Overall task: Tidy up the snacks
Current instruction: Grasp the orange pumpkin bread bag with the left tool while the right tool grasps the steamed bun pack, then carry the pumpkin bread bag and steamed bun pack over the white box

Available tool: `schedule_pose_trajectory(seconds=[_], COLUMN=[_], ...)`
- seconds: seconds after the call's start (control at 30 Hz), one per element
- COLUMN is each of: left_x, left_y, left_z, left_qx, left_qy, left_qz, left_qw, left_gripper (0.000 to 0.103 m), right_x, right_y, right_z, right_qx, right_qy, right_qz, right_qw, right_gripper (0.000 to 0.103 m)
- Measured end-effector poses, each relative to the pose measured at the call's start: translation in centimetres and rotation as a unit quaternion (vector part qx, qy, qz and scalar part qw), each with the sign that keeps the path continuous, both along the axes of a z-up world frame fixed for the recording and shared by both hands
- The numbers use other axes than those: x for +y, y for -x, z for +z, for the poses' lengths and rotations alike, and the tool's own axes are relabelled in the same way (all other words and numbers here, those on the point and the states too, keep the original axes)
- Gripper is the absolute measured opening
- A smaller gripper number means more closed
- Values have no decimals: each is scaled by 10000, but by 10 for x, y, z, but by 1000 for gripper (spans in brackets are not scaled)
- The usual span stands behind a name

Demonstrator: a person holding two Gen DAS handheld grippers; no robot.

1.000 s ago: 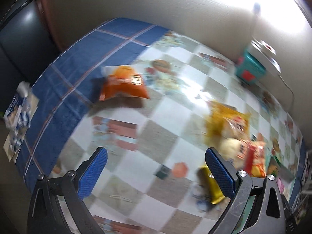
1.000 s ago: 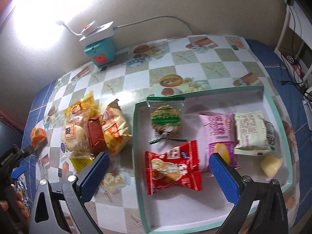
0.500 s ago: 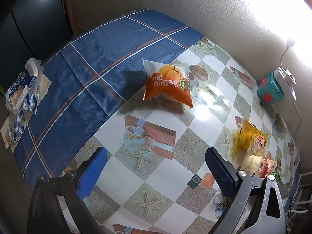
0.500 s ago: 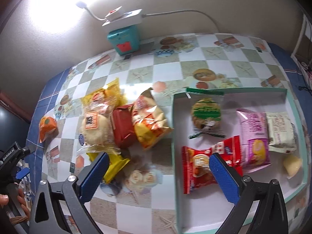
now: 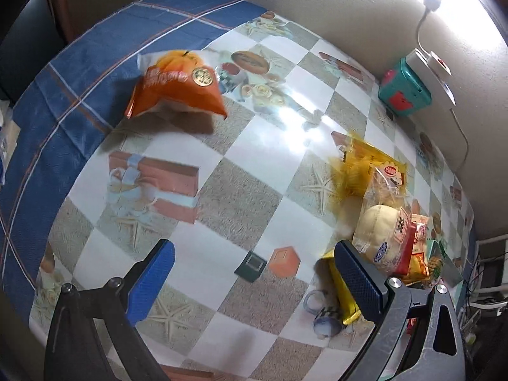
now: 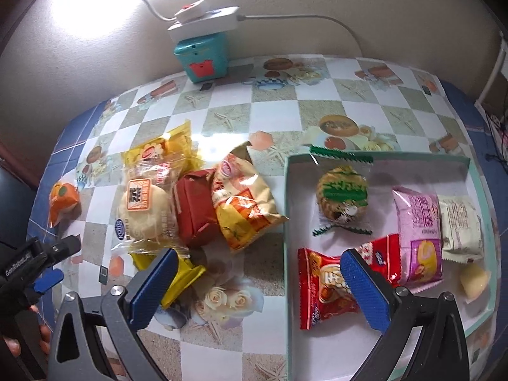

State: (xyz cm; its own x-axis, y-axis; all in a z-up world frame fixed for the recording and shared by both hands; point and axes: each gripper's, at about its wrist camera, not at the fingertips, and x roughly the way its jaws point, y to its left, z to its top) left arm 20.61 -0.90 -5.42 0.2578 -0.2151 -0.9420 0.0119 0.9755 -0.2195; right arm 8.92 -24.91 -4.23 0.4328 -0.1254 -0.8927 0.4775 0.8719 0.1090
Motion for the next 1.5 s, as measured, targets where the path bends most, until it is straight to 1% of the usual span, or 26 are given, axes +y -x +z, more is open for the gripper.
schedule_pose_trajectory(seconds=[0.1, 0.17, 0.23, 0.3, 0.37, 0.5, 0.57, 0.63, 0.73, 0.8, 0.9, 1.1, 1.17, 1.2, 1.23, 1.27, 1.33, 1.37, 1.5], left_x=[1, 11, 20, 32, 47, 75, 79, 77, 71, 66, 55, 48, 48, 47, 46, 46, 46, 46, 51], left_y=[-7, -15, -24, -37, -52, -89, -105, -116, -134, -140, -148, -154, -155, -156, -156, -156, -157, -156, -150], left_z=[2, 4, 7, 9, 11, 17, 16, 12, 1, -3, -13, -22, -23, -25, -25, -26, -28, -28, -28], left_qx=[-70, -127, -347, -427, -552, -661, -712, -629, -422, -365, -282, -144, -126, -112, -110, -112, -85, -80, -108], left_qy=[-149, -164, -211, -419, -384, -413, -590, -639, -517, -510, -789, -913, -911, -939, -956, -997, -965, -973, -870], left_qz=[65, 158, 45, -110, -86, 8, -84, -194, -244, -285, -421, -341, -311, -303, -312, -315, -303, -287, -136], left_qw=[9998, 9997, 9992, 9981, 9977, 9970, 9957, 9958, 9975, 9976, 9956, 9951, 9953, 9951, 9949, 9945, 9948, 9948, 9961], left_gripper=[100, 100, 100, 100, 100, 100, 100, 100, 100, 100, 100, 100, 99, 96, 88, 83, 79, 79, 71], right_x=[12, 22, 32, 41, 50, 63, 67, 69, 75, 78, 82, 89, 88, 87, 87, 86, 85, 86, 87], right_y=[-9, -20, -33, -46, -57, -74, -81, -87, -95, -100, -105, -111, -110, -110, -109, -108, -107, -106, -103], right_z=[5, 6, 5, 4, 0, -6, -7, -9, -10, -12, -15, -20, -21, -21, -21, -21, -21, -20, -20], right_qx=[-137, -179, -192, -206, -160, -119, -73, -25, 85, 186, 288, 481, 502, 523, 529, 509, 478, 461, 384], right_qy=[-80, -174, -325, -412, -447, -601, -562, -554, -370, -275, -97, 238, 302, 359, 396, 385, 379, 377, 369], right_qz=[204, 381, 560, 652, 714, 737, 692, 653, 709, 749, 755, 800, 774, 752, 732, 725, 725, 742, 815], right_qw=[9997, 9990, 9977, 9968, 9963, 9954, 9960, 9963, 9968, 9966, 9967, 9953, 9953, 9951, 9951, 9953, 9955, 9955, 9952], right_gripper=[103, 103, 103, 103, 103, 95, 92, 90, 89, 88, 87, 80, 75, 69, 67, 67, 62, 60, 59])
